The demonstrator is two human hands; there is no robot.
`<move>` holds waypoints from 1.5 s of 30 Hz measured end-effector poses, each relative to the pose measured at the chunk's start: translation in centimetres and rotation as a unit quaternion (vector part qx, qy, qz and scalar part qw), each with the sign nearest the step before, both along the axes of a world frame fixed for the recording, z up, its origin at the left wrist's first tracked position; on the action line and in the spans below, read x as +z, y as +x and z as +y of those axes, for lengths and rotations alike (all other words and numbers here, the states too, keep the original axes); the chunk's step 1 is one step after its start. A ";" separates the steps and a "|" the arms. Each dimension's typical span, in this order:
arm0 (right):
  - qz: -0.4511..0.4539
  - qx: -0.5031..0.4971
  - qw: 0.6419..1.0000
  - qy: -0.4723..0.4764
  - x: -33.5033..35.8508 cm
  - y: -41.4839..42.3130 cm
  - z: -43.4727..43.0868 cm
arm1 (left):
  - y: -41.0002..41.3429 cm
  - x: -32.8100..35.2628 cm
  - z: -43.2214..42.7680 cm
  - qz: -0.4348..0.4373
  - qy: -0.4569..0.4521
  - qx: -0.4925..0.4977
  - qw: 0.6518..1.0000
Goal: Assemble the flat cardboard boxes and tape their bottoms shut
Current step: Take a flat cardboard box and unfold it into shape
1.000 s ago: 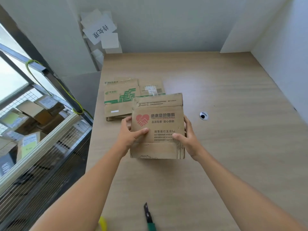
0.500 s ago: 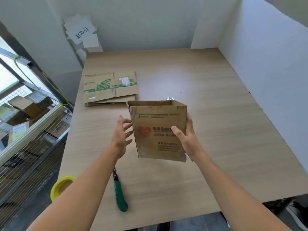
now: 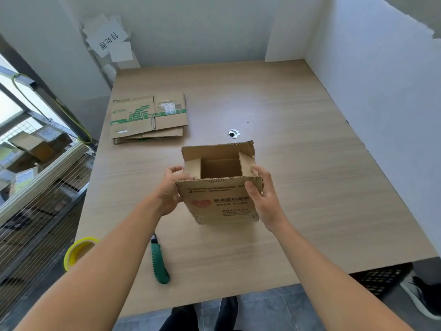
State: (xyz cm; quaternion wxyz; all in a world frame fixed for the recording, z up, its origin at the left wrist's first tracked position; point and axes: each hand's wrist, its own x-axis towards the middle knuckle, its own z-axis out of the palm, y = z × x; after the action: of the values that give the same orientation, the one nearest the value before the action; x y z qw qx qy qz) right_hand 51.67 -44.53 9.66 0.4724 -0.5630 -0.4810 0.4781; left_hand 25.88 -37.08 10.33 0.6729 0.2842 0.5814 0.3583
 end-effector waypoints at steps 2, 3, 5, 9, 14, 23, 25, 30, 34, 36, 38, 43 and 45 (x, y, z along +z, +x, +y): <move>0.011 -0.008 1.000 0.005 -0.5 0.1 -0.4 | 0.1 -0.2 -0.4 -0.010 0.011 0.005 1.000; 0.012 -0.011 1.000 0.001 -0.8 0.2 -0.6 | 0.1 -0.3 -0.6 -0.022 0.017 -0.002 1.000; 0.008 -0.016 1.000 -0.009 -1.1 0.4 -0.9 | 0.3 -0.3 -1.2 -0.055 0.033 -0.027 0.998; -0.037 0.014 0.999 -0.024 -1.9 1.3 -1.5 | 0.6 -0.4 -2.4 -0.074 0.053 -0.021 0.996; -0.028 0.016 0.999 -0.026 -2.6 1.0 -2.3 | 0.5 -1.0 -4.3 -0.109 0.090 -0.062 0.988; -0.028 -0.016 0.999 -0.041 -2.9 0.6 -2.7 | 0.5 -3.6 -6.6 0.054 0.195 -0.063 0.977; -0.076 0.001 0.996 -0.045 -2.8 0.6 -2.1 | 0.9 -3.8 -6.3 0.105 0.199 -0.051 0.973; -0.143 -0.005 0.988 -0.066 -2.6 0.7 -0.9 | 1.8 -3.5 -5.7 0.099 0.154 0.017 0.983; -0.113 -0.003 0.989 -0.090 -2.8 0.8 -1.4 | 0.8 -4.4 -6.7 0.011 0.056 -0.004 0.998; -0.058 -0.003 0.993 -0.105 -3.0 0.9 -1.7 | 0.7 -4.6 -7.1 -0.022 0.004 -0.030 0.999; 0.007 -0.008 0.992 -0.124 -3.1 1.1 -1.8 | 1.0 -4.8 -7.2 -0.040 -0.020 -0.042 0.998; 0.088 -0.005 0.985 -0.150 -3.1 2.2 -2.2 | 2.5 -5.3 -7.0 -0.044 -0.035 -0.056 0.997; 0.074 -0.011 0.985 -0.154 -3.5 3.4 -2.3 | 3.6 -5.6 -6.9 -0.023 -0.042 -0.066 0.997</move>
State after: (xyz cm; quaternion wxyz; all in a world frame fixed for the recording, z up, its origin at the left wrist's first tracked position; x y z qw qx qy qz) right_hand 55.10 -46.86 6.19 0.4196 -0.5975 -0.3585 0.5817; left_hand 29.45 -44.02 4.74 0.7195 0.2850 0.5606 0.2946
